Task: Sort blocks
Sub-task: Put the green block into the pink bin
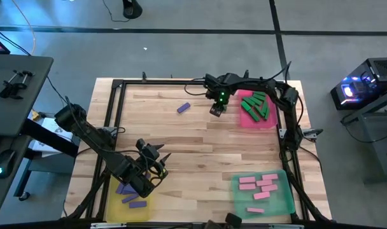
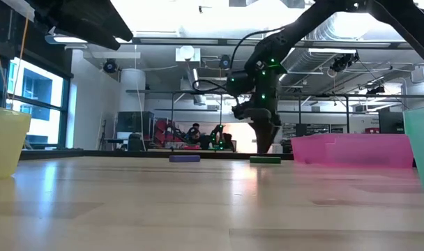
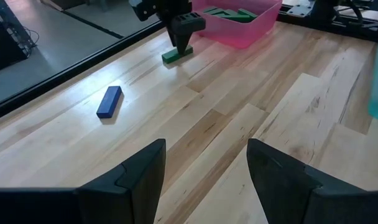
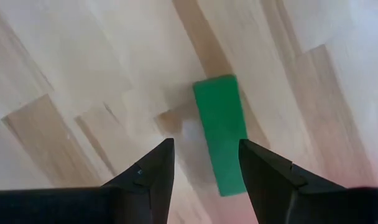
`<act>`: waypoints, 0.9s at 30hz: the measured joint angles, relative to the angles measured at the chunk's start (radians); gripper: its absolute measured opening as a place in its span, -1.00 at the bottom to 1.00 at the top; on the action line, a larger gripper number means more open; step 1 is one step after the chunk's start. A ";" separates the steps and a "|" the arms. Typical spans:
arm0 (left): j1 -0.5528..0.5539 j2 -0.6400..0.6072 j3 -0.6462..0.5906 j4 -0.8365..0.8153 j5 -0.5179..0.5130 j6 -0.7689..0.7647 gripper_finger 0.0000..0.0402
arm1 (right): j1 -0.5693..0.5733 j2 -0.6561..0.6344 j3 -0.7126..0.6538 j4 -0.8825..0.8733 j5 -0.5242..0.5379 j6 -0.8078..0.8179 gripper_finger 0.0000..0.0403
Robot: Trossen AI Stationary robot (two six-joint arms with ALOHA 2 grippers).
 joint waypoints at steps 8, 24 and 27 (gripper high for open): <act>0.000 0.000 0.000 -0.001 0.000 0.001 0.05 | -0.018 -0.002 -0.049 0.087 0.005 -0.088 0.00; 0.000 0.000 0.000 0.000 0.000 0.008 0.05 | 0.031 -0.008 -0.129 0.148 0.079 -0.130 -0.46; 0.000 0.000 0.000 0.000 0.000 0.008 0.05 | 0.048 -0.012 -0.128 0.141 0.086 -0.113 -0.70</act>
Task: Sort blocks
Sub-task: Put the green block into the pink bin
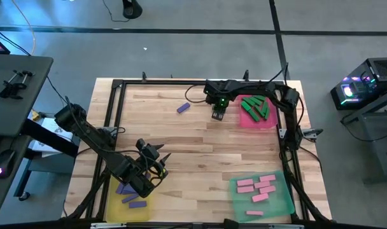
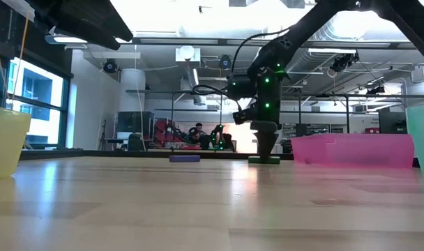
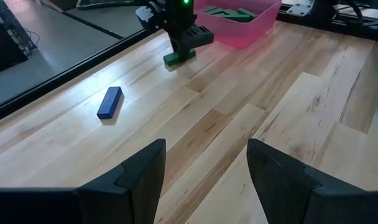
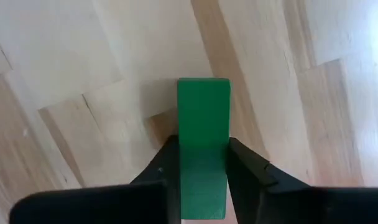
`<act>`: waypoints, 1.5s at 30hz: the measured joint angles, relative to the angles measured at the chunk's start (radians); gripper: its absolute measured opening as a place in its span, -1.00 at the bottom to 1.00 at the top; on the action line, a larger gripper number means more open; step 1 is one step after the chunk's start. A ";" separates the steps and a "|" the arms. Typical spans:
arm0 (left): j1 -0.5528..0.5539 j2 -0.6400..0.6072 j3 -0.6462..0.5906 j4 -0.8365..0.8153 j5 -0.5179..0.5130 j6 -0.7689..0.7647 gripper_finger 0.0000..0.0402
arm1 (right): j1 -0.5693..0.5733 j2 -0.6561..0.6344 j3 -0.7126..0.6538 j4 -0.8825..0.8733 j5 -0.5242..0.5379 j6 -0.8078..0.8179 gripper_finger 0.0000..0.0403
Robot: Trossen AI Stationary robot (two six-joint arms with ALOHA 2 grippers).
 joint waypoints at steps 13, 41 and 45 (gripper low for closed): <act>0.000 0.000 0.000 0.000 0.000 0.000 0.05 | 0.121 -0.265 -0.006 -0.024 0.102 0.084 -0.70; -0.034 0.000 0.000 0.012 -0.002 -0.003 0.05 | -0.326 -0.584 -0.427 -0.103 -0.005 0.218 -0.70; -0.034 0.000 0.000 0.015 -0.007 -0.001 0.05 | -0.331 -0.586 -0.516 -0.030 -0.045 0.265 -0.70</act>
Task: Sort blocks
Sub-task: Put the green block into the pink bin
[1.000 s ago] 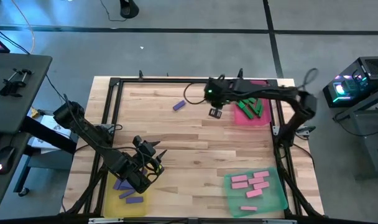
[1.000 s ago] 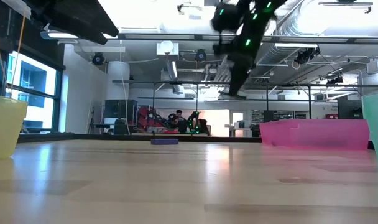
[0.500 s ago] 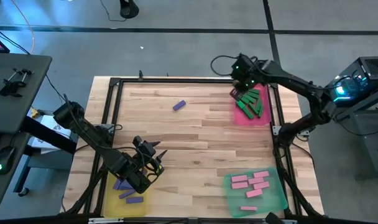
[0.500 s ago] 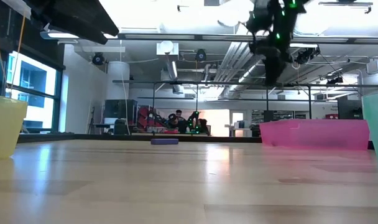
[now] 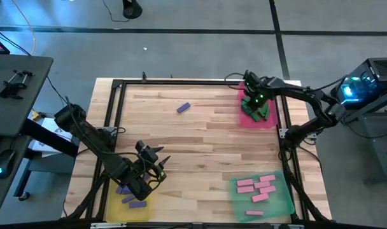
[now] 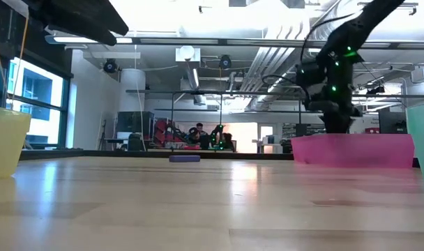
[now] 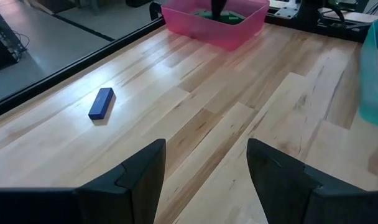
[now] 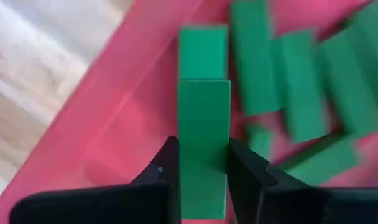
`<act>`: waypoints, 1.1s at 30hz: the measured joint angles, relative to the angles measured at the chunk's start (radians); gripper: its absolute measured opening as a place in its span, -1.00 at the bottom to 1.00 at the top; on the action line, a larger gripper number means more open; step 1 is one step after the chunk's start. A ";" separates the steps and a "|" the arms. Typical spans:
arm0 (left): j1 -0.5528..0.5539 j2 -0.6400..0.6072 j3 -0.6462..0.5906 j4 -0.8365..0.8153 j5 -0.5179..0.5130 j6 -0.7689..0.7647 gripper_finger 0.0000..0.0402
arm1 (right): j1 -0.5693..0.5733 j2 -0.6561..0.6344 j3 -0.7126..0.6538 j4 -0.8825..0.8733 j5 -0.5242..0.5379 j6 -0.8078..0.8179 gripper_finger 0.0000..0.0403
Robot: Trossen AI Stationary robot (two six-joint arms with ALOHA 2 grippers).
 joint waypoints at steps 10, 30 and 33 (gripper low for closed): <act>0.002 0.000 0.000 0.001 -0.001 0.001 0.05 | -0.006 -0.005 -0.139 0.117 -0.055 0.032 -0.65; 0.003 0.000 -0.001 0.006 -0.001 -0.007 0.05 | 0.001 -0.148 -0.150 0.166 -0.027 -0.024 0.07; 0.004 0.000 -0.001 0.008 -0.001 -0.013 0.05 | 0.033 -0.273 -0.149 0.167 0.013 0.006 0.04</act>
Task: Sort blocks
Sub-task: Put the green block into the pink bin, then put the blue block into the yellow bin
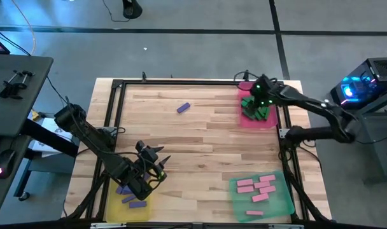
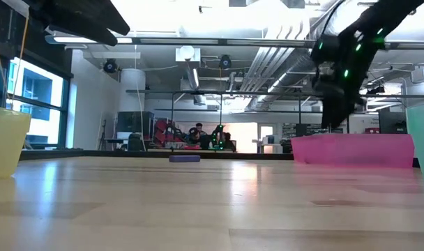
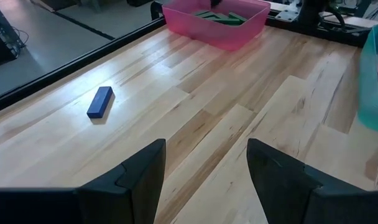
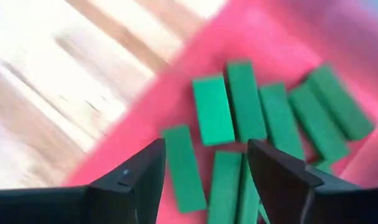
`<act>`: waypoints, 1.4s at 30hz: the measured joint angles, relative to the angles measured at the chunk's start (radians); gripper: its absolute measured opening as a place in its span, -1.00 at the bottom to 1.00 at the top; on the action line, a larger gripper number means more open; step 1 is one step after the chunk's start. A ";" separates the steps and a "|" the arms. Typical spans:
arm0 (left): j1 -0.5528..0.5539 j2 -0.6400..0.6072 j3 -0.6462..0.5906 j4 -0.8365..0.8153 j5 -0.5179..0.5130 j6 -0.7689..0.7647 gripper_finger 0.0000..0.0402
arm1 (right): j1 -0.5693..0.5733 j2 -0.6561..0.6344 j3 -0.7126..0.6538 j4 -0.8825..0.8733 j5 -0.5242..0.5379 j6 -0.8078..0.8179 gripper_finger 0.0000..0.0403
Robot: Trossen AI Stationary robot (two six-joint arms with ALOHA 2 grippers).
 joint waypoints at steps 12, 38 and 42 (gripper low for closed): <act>0.097 0.000 0.000 0.013 -0.001 -0.021 0.05 | 0.517 -0.433 -0.112 0.154 0.121 0.298 -0.01; 0.768 0.049 0.000 0.485 0.309 0.662 0.05 | 1.452 0.190 -0.192 1.055 0.796 0.294 -0.01; 0.831 0.119 0.000 0.576 0.336 0.758 0.05 | 1.452 0.237 -0.124 1.056 0.798 0.225 -0.01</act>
